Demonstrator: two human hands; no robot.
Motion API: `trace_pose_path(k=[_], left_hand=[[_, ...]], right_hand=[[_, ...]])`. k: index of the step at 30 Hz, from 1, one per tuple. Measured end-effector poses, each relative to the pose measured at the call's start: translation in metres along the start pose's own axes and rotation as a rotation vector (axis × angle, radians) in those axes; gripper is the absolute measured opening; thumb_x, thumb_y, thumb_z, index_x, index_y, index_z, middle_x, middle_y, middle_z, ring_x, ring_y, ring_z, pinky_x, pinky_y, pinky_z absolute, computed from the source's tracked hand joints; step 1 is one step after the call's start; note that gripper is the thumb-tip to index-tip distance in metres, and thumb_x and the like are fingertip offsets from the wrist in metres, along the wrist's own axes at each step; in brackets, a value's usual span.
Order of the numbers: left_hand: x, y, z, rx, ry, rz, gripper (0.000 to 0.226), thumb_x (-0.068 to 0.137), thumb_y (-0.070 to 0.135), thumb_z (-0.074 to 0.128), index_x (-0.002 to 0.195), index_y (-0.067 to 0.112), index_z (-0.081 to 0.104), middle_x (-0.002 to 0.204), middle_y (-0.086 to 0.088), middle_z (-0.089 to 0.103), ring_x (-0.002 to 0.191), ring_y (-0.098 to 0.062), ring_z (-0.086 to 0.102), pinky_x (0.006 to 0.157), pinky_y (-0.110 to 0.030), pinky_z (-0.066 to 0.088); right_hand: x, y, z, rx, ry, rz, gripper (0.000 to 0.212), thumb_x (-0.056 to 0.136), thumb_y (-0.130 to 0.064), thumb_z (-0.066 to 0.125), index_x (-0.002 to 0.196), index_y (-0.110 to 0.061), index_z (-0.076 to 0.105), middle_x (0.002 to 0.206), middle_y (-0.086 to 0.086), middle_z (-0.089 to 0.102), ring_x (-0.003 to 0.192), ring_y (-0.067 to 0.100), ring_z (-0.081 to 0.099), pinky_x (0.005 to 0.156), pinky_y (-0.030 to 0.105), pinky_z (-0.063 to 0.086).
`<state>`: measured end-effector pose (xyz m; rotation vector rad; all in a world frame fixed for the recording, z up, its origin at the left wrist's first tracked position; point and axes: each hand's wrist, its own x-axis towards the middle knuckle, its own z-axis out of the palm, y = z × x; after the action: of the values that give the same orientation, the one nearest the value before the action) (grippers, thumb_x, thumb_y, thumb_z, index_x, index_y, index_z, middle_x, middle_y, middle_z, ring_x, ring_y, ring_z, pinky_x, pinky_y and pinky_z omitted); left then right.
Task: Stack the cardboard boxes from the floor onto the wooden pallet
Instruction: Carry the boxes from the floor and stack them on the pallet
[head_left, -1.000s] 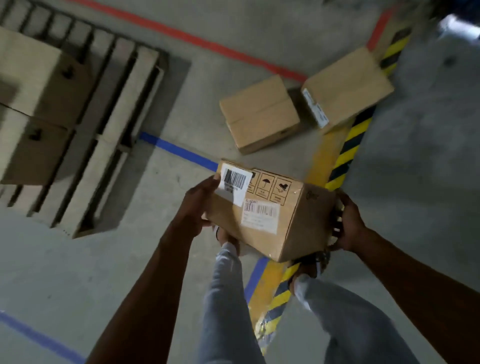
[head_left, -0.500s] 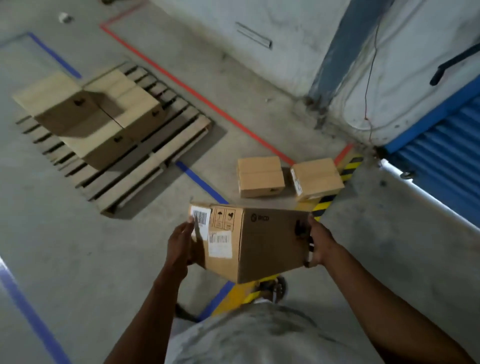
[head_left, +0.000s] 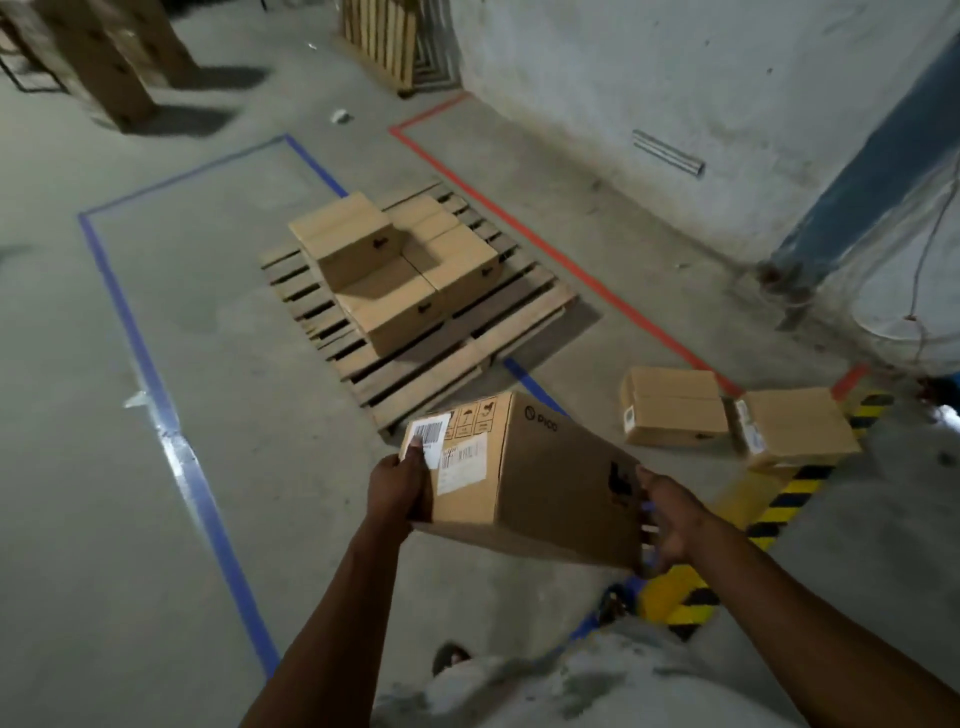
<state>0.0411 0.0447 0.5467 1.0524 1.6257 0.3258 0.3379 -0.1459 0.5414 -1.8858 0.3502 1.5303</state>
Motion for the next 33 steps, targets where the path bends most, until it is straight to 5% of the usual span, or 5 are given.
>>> trace_pose_path(k=[11, 20, 27, 30, 33], left_hand=[[0.135, 0.075, -0.082, -0.013, -0.041, 0.014, 0.045, 0.109, 0.051, 0.047, 0.111, 0.011, 0.067, 0.097, -0.011, 0.075, 0.082, -0.024, 0.074, 0.060, -0.032, 0.055], [0.252, 0.172, -0.153, -0.162, -0.013, 0.046, 0.036, 0.105, 0.056, 0.052, 0.117, 0.025, 0.066, 0.106, -0.010, 0.078, 0.078, -0.019, 0.075, 0.055, -0.027, 0.055], [0.366, 0.260, -0.170, -0.326, -0.090, 0.052, 0.036, 0.092, 0.063, 0.066, 0.119, 0.040, 0.064, 0.101, 0.004, 0.075, 0.101, -0.021, 0.068, 0.098, -0.054, 0.055], [0.436, 0.275, -0.177, -0.343, -0.183, 0.065, 0.053, 0.078, 0.069, 0.077, 0.122, 0.043, 0.064, 0.103, 0.007, 0.079, 0.108, -0.029, 0.072, 0.096, -0.061, 0.059], [0.519, 0.290, -0.193, -0.392, -0.274, -0.030, 0.081, 0.068, 0.075, 0.083, 0.139, 0.049, 0.052, 0.132, 0.004, 0.064, 0.122, -0.030, 0.058, 0.101, -0.061, 0.049]], right_hand=[[0.039, -0.093, 0.142, 0.086, 0.017, -0.002, 0.066, 0.088, -0.077, 0.056, 0.124, -0.023, 0.068, 0.128, 0.011, 0.063, 0.118, 0.039, 0.055, 0.102, 0.073, 0.036], [0.087, -0.274, 0.285, 0.094, -0.128, -0.196, 0.060, 0.091, -0.078, 0.049, 0.131, -0.035, 0.059, 0.137, 0.007, 0.057, 0.121, 0.034, 0.050, 0.090, 0.060, 0.040], [0.134, -0.425, 0.389, 0.024, -0.112, -0.214, 0.099, 0.075, -0.092, 0.054, 0.153, -0.033, 0.046, 0.136, 0.005, 0.057, 0.126, 0.040, 0.052, 0.091, 0.064, 0.044], [0.156, -0.473, 0.434, 0.059, -0.103, -0.184, 0.075, 0.089, -0.071, 0.060, 0.143, -0.019, 0.055, 0.128, 0.016, 0.062, 0.098, 0.039, 0.058, 0.073, 0.058, 0.052], [0.187, -0.508, 0.477, 0.148, -0.075, -0.205, 0.045, 0.098, -0.036, 0.064, 0.134, -0.009, 0.060, 0.133, 0.024, 0.061, 0.091, 0.038, 0.057, 0.100, 0.072, 0.042]])
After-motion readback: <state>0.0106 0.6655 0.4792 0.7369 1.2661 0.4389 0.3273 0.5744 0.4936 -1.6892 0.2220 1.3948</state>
